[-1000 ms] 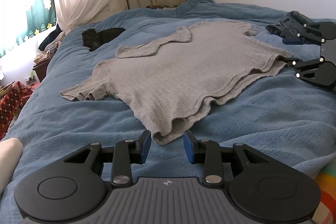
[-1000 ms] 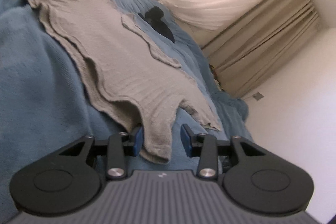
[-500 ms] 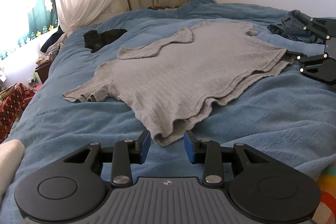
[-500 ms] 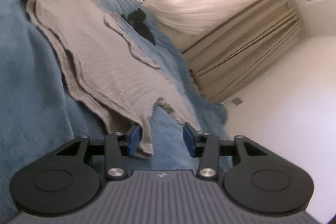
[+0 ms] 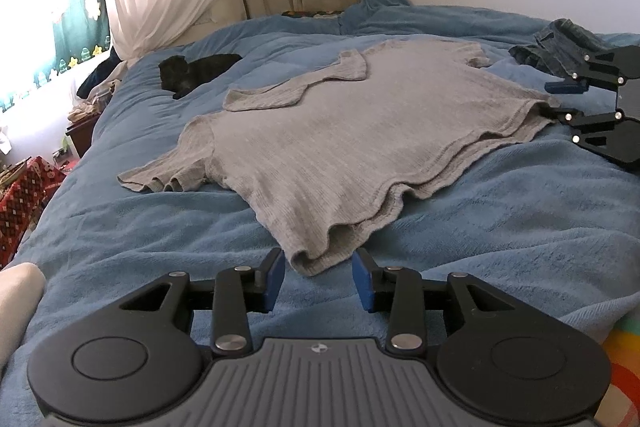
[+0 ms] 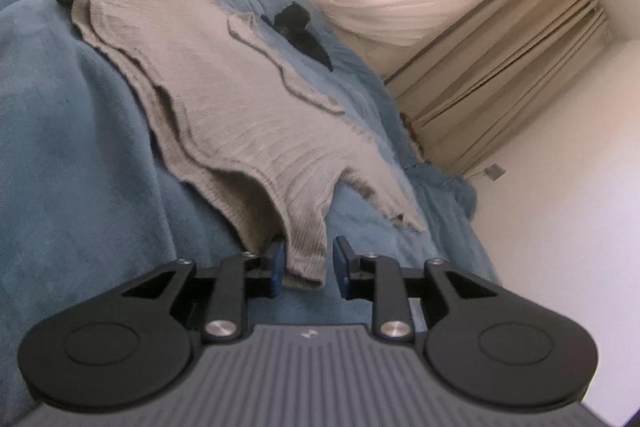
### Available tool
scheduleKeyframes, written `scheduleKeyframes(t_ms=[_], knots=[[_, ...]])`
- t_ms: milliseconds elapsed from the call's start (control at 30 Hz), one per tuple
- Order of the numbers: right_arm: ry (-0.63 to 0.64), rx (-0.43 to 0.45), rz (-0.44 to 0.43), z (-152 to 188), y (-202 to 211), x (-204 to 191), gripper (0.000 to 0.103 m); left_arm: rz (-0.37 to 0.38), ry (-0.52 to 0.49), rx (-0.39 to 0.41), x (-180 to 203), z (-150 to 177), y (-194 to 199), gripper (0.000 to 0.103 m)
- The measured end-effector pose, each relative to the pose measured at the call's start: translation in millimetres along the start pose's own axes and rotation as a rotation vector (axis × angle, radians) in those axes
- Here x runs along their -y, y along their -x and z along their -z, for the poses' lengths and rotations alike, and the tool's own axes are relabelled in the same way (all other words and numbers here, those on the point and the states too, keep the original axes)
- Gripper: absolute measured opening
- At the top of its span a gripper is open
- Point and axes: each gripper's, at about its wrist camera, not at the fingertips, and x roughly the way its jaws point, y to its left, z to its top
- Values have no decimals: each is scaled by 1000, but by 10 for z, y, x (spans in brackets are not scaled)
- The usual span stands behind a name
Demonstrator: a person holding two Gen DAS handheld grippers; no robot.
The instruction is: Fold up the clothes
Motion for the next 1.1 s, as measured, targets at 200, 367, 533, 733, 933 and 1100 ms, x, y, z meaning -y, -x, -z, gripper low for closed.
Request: scheduleKeyframes(t_ms=[200,367,533,733,933,1100], knots=[[91,2,19,22,-38,-71,34,2,-12,0,30,5,28,38],[105,-11,46,96,-68,-59,39,-4,-4,-9,0,20,15,39],[138,33,84,61,-25,-92,43,-4,2,-5,-7,17,15,39],[127,33,132,142,26,-41,47,-1,-2,-6,15,35,17,39],[124,15,67,172,8,-21,23,-6,-11,0,17,24,7,39],[69,3,35,142,9,27,4,-25,-40,8,33,-8,11,39]])
